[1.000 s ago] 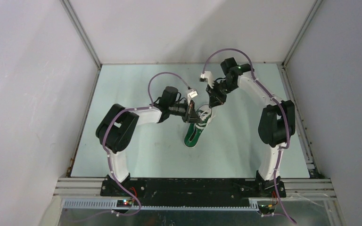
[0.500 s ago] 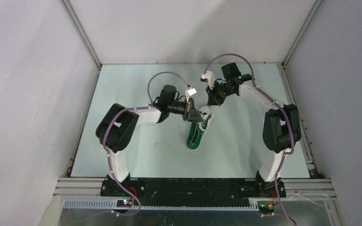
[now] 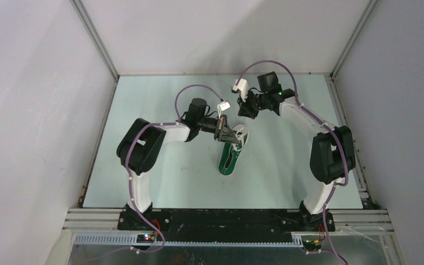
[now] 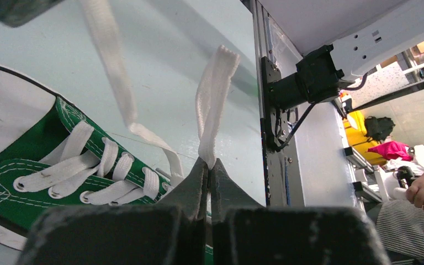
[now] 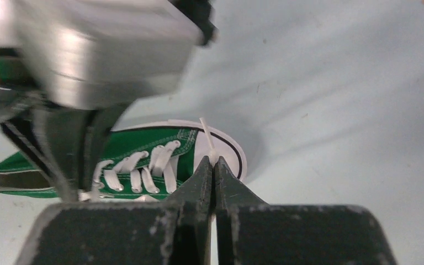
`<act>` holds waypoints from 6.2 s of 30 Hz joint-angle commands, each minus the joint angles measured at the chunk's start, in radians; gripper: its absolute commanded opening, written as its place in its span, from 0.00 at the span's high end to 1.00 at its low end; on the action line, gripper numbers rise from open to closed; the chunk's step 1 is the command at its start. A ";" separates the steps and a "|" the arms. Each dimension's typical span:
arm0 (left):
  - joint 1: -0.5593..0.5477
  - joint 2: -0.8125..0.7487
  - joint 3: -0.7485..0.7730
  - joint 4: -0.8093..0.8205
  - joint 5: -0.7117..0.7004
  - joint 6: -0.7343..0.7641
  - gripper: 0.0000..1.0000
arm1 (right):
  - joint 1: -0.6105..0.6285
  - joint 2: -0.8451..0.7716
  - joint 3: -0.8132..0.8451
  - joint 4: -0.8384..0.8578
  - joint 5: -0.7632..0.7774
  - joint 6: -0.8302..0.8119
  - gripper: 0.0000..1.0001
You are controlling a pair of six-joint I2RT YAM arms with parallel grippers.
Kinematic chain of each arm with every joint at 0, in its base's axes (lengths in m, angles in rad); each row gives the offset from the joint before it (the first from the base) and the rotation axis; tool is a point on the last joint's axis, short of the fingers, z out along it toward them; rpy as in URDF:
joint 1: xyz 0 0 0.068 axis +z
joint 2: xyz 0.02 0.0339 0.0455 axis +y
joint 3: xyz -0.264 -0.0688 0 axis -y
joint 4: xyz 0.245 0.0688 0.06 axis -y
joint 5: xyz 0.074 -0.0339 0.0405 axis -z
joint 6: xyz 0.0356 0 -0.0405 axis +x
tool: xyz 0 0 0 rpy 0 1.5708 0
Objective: Tie the shoes
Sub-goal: Wrap the shoelace around the shoelace.
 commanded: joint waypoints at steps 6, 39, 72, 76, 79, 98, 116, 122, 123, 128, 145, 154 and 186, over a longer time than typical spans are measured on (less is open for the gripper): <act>0.000 0.047 0.088 -0.038 0.022 -0.054 1.00 | 0.055 -0.151 -0.029 -0.006 -0.185 0.022 1.00; 0.011 0.047 0.158 -0.316 0.045 0.086 1.00 | 0.129 -0.196 -0.075 -0.064 -0.126 -0.134 1.00; -0.059 0.014 0.383 -0.998 -0.172 0.362 1.00 | 0.062 -0.123 -0.235 0.174 -0.023 -0.317 1.00; -0.066 -0.002 0.359 -0.963 -0.217 0.324 1.00 | 0.036 -0.142 -0.234 0.134 -0.049 -0.332 1.00; -0.128 -0.010 0.358 -1.046 -0.597 0.304 1.00 | 0.033 -0.174 -0.234 0.090 -0.083 -0.296 1.00; -0.215 -0.034 0.508 -1.086 -0.619 0.420 1.00 | -0.019 -0.184 -0.355 0.133 0.022 -0.263 1.00; -0.218 -0.204 0.162 -0.760 -0.812 0.460 1.00 | -0.182 -0.234 -0.347 0.102 -0.196 0.341 1.00; -0.217 -0.142 0.234 -0.818 -0.774 0.395 1.00 | -0.173 -0.300 -0.369 0.077 -0.318 0.443 1.00; -0.216 -0.132 0.243 -0.827 -0.745 0.385 1.00 | -0.166 -0.312 -0.377 0.079 -0.345 0.441 1.00; -0.212 -0.147 0.295 -0.828 -0.606 0.372 1.00 | -0.129 -0.307 -0.418 0.086 -0.305 0.457 1.00; -0.183 -0.068 0.452 -1.007 -0.611 0.489 1.00 | -0.066 -0.327 -0.393 0.061 -0.423 0.559 1.00; -0.183 -0.097 0.451 -1.023 -0.573 0.511 1.00 | -0.131 -0.238 -0.375 0.126 -0.179 0.652 1.00; -0.100 -0.002 0.443 -0.962 -0.293 0.510 0.96 | -0.282 -0.193 -0.262 -0.060 -0.261 0.399 0.39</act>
